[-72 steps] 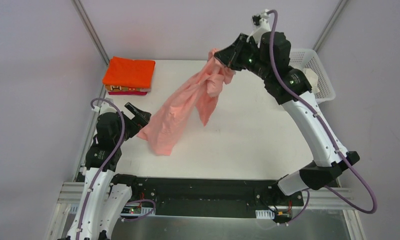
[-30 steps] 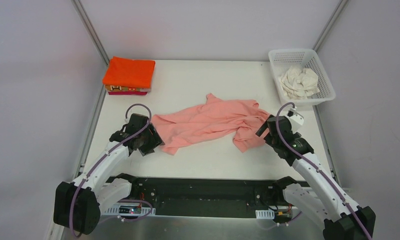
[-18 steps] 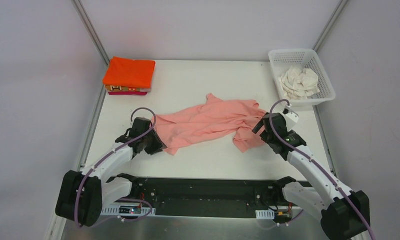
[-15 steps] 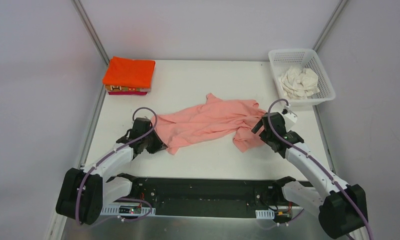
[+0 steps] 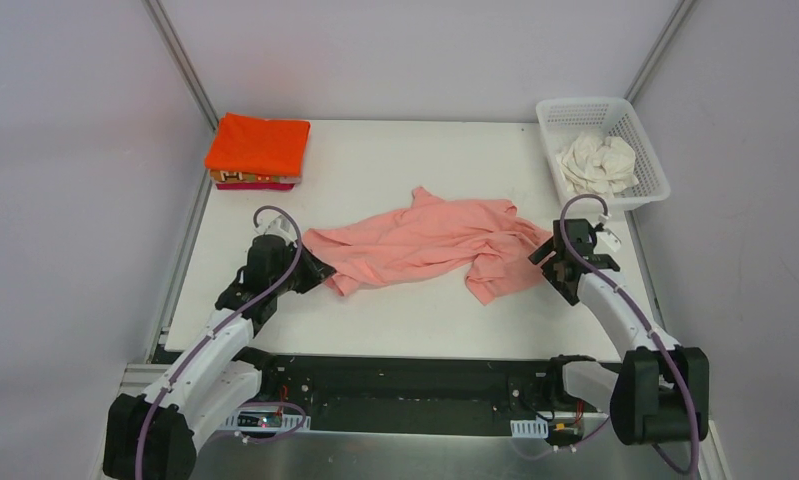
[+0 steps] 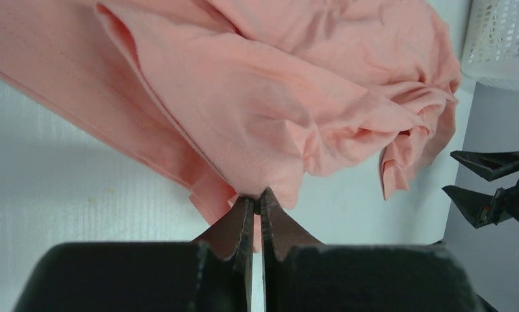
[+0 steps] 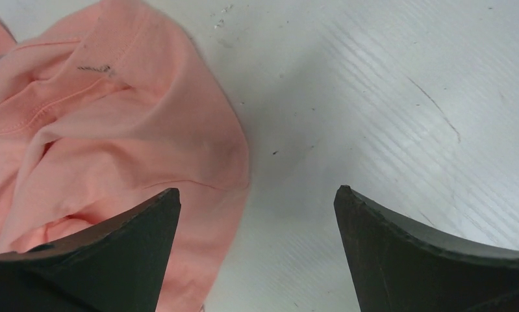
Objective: Fold and stack the t-shirts
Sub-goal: Flatten out the tshirt
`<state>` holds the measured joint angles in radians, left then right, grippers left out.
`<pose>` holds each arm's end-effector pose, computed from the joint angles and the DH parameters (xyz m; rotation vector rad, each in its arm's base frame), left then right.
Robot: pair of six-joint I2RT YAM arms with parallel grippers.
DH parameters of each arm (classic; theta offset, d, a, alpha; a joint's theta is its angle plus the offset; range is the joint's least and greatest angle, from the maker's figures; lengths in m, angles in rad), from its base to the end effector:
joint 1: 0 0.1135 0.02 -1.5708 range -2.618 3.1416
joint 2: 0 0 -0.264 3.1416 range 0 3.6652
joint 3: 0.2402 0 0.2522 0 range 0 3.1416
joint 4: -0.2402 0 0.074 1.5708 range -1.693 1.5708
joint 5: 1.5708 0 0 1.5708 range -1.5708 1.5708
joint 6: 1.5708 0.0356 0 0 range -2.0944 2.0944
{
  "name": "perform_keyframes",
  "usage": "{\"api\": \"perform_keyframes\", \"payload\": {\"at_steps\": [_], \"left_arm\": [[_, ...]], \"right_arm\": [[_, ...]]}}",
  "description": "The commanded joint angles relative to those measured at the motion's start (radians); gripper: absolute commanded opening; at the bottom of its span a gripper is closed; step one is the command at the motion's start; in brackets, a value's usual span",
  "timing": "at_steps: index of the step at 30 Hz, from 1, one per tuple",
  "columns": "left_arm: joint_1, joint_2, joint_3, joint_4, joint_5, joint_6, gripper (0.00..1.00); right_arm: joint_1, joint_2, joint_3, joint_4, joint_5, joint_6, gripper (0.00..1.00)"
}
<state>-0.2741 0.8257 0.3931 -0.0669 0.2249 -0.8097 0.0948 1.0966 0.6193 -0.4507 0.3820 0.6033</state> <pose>0.1749 -0.0574 0.2073 -0.4354 2.1382 -0.8771 0.2091 0.0065 0.2035 0.7562 2.2929 -0.1634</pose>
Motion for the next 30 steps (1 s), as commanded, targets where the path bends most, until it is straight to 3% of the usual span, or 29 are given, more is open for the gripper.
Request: {"api": "perform_keyframes", "payload": {"at_steps": [1, 10, 12, 14, 17, 30], "left_arm": [[-0.002, -0.027, 0.031, -0.043, -0.022, 0.05, 0.0], [-0.002, -0.012, 0.059, -0.043, -0.027, 0.076, 0.0], [-0.002, -0.01, 0.065, -0.041, -0.037, 0.081, 0.0], [-0.002, -0.012, 0.075, -0.036, -0.052, 0.084, 0.0], [-0.002, -0.018, 0.104, -0.031, -0.095, 0.09, 0.0], [-0.002, -0.117, 0.51, -0.128, -0.352, 0.245, 0.0]], "right_arm": [[-0.021, 0.091, 0.079, 0.077, -0.079, -0.065, 0.9], [-0.038, 0.393, 0.191, 0.119, -0.124, -0.083, 0.68], [-0.043, 0.441, 0.211, 0.12, -0.16, -0.082, 0.49], [-0.043, 0.475, 0.234, 0.127, -0.202, -0.087, 0.24], [-0.044, 0.467, 0.254, 0.138, -0.227, -0.099, 0.0], [-0.043, -0.008, 0.596, -0.037, -0.204, -0.241, 0.0]]}}
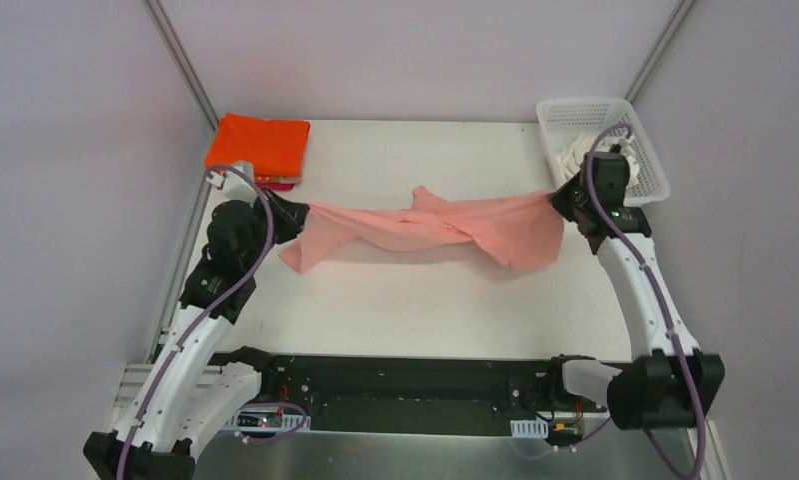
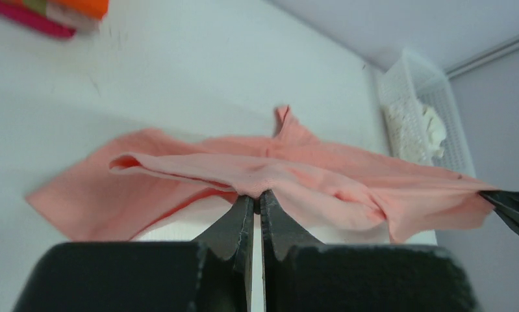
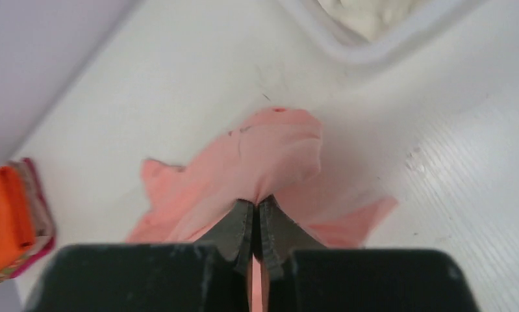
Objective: Fold and stack the t-shirts
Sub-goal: Flatten out the tshirt
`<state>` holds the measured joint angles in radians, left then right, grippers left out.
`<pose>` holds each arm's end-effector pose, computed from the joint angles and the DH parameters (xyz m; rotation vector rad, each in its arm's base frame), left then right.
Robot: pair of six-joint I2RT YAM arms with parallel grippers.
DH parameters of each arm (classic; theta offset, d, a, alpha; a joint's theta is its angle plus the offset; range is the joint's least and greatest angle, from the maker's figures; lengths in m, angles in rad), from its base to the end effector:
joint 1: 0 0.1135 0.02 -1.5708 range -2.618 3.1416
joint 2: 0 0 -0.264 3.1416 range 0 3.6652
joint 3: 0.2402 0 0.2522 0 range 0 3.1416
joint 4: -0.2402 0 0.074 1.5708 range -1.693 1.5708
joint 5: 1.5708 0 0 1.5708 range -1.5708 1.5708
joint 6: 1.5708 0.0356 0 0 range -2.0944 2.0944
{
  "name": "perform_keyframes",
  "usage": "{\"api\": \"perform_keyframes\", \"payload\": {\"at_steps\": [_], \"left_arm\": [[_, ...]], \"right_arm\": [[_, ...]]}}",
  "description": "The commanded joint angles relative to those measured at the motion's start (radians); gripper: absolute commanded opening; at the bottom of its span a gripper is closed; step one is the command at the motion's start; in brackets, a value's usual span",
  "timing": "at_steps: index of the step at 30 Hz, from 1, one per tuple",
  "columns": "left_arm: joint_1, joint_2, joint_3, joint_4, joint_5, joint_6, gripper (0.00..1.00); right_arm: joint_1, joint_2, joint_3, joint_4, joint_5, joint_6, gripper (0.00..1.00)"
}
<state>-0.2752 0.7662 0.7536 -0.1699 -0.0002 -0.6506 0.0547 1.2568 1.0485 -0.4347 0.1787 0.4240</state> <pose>0.1764 -0.0498 0.3336 -0.3364 1.7706 -0.6697 0.2777 0.0089 0.3073 0.5010 2.1450 0.0695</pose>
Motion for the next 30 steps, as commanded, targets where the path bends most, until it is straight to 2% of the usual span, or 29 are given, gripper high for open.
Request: {"api": "perform_keyframes", "payload": {"at_steps": [1, 12, 17, 20, 24, 30], "left_arm": [[0.0, -0.071, 0.184, -0.036, -0.132, 0.096, 0.0], [-0.001, -0.211, 0.54, -0.153, -0.079, 0.139, 0.0], [-0.001, -0.228, 0.634, -0.201, 0.041, 0.086, 0.0], [0.0, -0.242, 0.634, -0.226, 0.04, 0.063, 0.0], [0.0, -0.24, 0.606, -0.281, -0.072, 0.056, 0.0], [-0.001, -0.111, 0.432, -0.311, -0.281, 0.021, 0.0]], "right_arm": [[-0.003, -0.206, 0.211, -0.076, -0.005, -0.071, 0.0], [-0.003, -0.39, 0.67, -0.18, -0.002, -0.164, 0.0], [-0.004, -0.426, 0.811, -0.252, -0.039, -0.176, 0.0], [-0.003, -0.443, 0.821, -0.272, -0.081, -0.168, 0.0], [-0.002, -0.443, 0.765, -0.261, -0.063, -0.152, 0.0], [-0.003, -0.361, 0.506, -0.141, 0.026, -0.128, 0.0]]}}
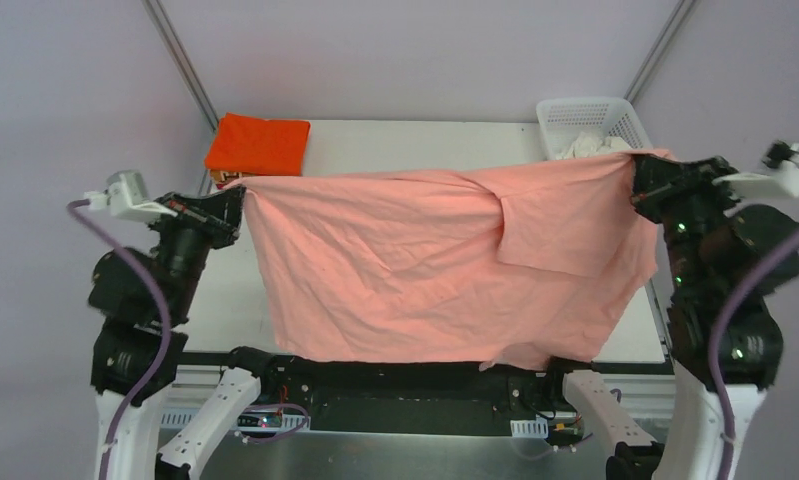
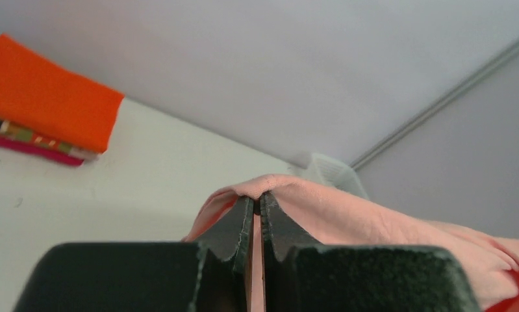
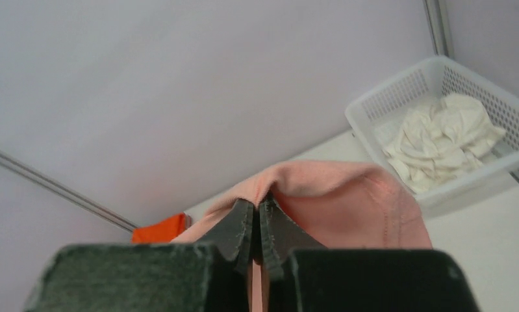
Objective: Fold and stack the t-shirts
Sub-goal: Flatten out the tshirt
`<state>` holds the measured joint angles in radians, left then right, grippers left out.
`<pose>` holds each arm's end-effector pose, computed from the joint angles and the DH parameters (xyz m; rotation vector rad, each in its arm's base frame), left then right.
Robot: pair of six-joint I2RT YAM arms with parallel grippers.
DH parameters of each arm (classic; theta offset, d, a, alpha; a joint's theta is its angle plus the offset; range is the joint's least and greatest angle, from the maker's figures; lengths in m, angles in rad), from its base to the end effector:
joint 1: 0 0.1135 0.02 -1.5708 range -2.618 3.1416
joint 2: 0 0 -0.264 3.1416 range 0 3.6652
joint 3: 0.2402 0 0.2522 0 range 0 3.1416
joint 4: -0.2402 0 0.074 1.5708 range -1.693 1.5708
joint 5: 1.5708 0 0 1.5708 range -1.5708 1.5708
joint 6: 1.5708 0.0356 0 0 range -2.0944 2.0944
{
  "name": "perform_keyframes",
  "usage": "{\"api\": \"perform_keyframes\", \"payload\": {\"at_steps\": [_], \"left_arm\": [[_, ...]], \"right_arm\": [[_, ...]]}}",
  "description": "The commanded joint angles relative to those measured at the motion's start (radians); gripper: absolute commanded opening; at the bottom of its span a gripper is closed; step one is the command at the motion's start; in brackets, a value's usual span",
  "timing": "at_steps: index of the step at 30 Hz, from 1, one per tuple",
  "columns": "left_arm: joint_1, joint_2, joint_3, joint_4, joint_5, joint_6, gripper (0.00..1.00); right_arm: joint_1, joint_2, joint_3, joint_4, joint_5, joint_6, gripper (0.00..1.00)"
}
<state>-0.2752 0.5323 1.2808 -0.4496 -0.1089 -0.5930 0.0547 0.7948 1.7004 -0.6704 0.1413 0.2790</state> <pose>0.0354 -0.0060 0.4904 -0.3004 1.2682 -0.6762 0.0455 -0.0025 0.5571 0.2685 1.3132 0.1880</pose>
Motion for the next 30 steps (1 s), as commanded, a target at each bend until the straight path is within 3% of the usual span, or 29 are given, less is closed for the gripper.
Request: {"api": "perform_keyframes", "payload": {"at_steps": [1, 6, 10, 12, 13, 15, 16, 17, 18, 19, 25, 30], "left_arm": [[-0.001, 0.173, -0.121, -0.031, -0.204, -0.041, 0.0], [0.006, 0.524, -0.174, -0.016, -0.421, -0.061, 0.0], [0.075, 0.858, -0.109, 0.073, -0.364, -0.041, 0.0], [0.125, 1.04, -0.03, 0.086, -0.304, -0.044, 0.04], [0.144, 1.11, 0.018, 0.087, -0.271, -0.04, 0.19], [0.159, 1.217, 0.106, 0.088, -0.237, -0.015, 0.64], [0.159, 1.252, 0.146, 0.087, -0.218, 0.004, 0.87], [0.159, 1.278, 0.176, 0.087, -0.201, 0.018, 0.98], [0.16, 1.293, 0.198, 0.086, -0.183, 0.027, 0.99], [0.16, 1.302, 0.215, 0.086, -0.168, 0.035, 0.99], [0.157, 1.205, 0.185, 0.063, -0.121, 0.025, 0.99], [0.122, 1.017, 0.03, 0.042, -0.007, -0.015, 0.99]], "right_arm": [[-0.004, 0.124, -0.199, 0.133, 0.069, 0.022, 0.0], [-0.003, 0.322, -0.412, 0.369, 0.076, 0.031, 0.0], [-0.004, 0.614, -0.388, 0.494, 0.096, 0.014, 0.0], [-0.004, 0.756, -0.334, 0.53, 0.094, -0.005, 0.07], [-0.004, 0.82, -0.287, 0.526, 0.092, -0.014, 0.13], [-0.003, 0.935, -0.181, 0.477, 0.082, -0.031, 0.34], [-0.003, 0.979, -0.129, 0.446, 0.087, -0.033, 0.53], [-0.001, 1.015, -0.074, 0.411, 0.092, -0.034, 0.86], [0.0, 1.043, -0.025, 0.38, 0.099, -0.036, 0.98], [0.001, 1.058, 0.019, 0.354, 0.101, -0.04, 0.99], [0.02, 0.967, 0.009, 0.282, 0.082, -0.018, 1.0], [0.028, 0.765, -0.178, 0.137, 0.038, 0.078, 1.0]]}}
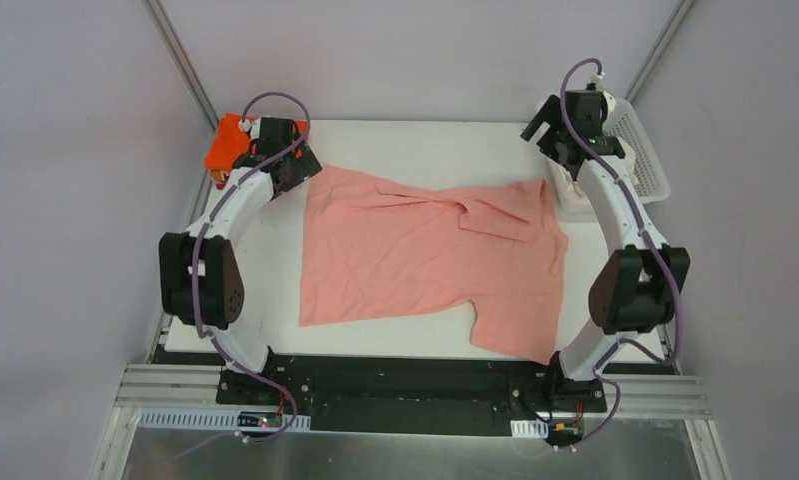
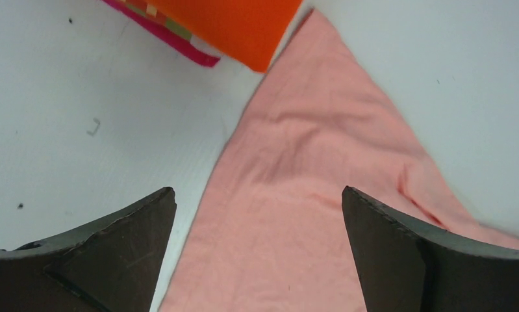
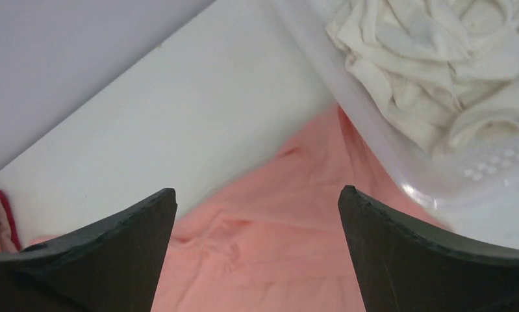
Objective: Fold and stack the t-shirts
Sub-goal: Flatten out the tshirt
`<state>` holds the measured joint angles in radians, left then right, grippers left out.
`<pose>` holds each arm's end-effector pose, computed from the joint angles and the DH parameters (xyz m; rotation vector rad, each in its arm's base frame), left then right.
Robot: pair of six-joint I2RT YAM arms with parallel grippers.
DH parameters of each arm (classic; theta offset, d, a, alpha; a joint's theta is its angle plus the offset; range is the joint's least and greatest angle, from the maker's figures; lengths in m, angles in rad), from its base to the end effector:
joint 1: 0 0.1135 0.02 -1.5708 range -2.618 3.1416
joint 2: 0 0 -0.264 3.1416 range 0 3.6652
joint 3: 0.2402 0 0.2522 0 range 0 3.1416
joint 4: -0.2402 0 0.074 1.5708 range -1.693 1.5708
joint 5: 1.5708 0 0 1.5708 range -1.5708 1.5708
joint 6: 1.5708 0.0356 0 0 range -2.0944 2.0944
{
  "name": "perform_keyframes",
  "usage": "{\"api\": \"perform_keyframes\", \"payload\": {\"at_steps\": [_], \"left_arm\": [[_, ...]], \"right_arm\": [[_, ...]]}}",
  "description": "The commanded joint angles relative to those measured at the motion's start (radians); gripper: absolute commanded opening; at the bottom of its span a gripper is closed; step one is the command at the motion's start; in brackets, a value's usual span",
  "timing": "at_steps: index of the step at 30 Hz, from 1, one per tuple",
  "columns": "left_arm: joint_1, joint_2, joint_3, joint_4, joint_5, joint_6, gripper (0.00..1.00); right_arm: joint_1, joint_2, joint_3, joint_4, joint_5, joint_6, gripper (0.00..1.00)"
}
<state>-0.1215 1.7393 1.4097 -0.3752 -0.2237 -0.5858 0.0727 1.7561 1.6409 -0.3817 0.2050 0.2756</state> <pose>0.3963 -0.0404 0.2808 -0.6326 2.1671 -0.1234 0.4140 0.0229 0.3525 0.3329 2.0292 0.0038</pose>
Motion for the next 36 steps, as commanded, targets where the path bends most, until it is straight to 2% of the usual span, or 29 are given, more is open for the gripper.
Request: {"api": "perform_keyframes", "payload": {"at_steps": [1, 4, 8, 13, 22, 28, 36], "left_arm": [[-0.05, -0.227, -0.145, -0.036, 0.16, -0.032, 0.99], [-0.113, -0.334, -0.296, -0.039, 0.257, -0.074, 0.99], [-0.206, -0.415, -0.466, -0.039, 0.317, -0.113, 0.99], [-0.285, -0.387, -0.561, -0.028, 0.309, -0.142, 0.99], [-0.277, -0.176, -0.525, 0.01, 0.23, -0.14, 0.99], [-0.172, -0.044, -0.473, 0.021, 0.234, -0.117, 0.99], [-0.065, 0.1, -0.316, 0.021, 0.262, -0.078, 0.99]], "right_arm": [[0.011, -0.248, -0.183, -0.178, -0.035, 0.107, 1.0], [0.02, -0.403, -0.406, -0.206, -0.076, 0.178, 1.0], [0.042, -0.559, -0.683, -0.223, -0.111, 0.229, 1.0], [0.065, -0.582, -0.856, -0.152, -0.157, 0.255, 1.0], [0.135, -0.363, -0.871, -0.013, -0.14, 0.286, 1.0], [0.187, -0.21, -0.783, 0.018, -0.079, 0.289, 1.0], [0.217, -0.061, -0.633, 0.032, -0.027, 0.323, 0.99]]}}
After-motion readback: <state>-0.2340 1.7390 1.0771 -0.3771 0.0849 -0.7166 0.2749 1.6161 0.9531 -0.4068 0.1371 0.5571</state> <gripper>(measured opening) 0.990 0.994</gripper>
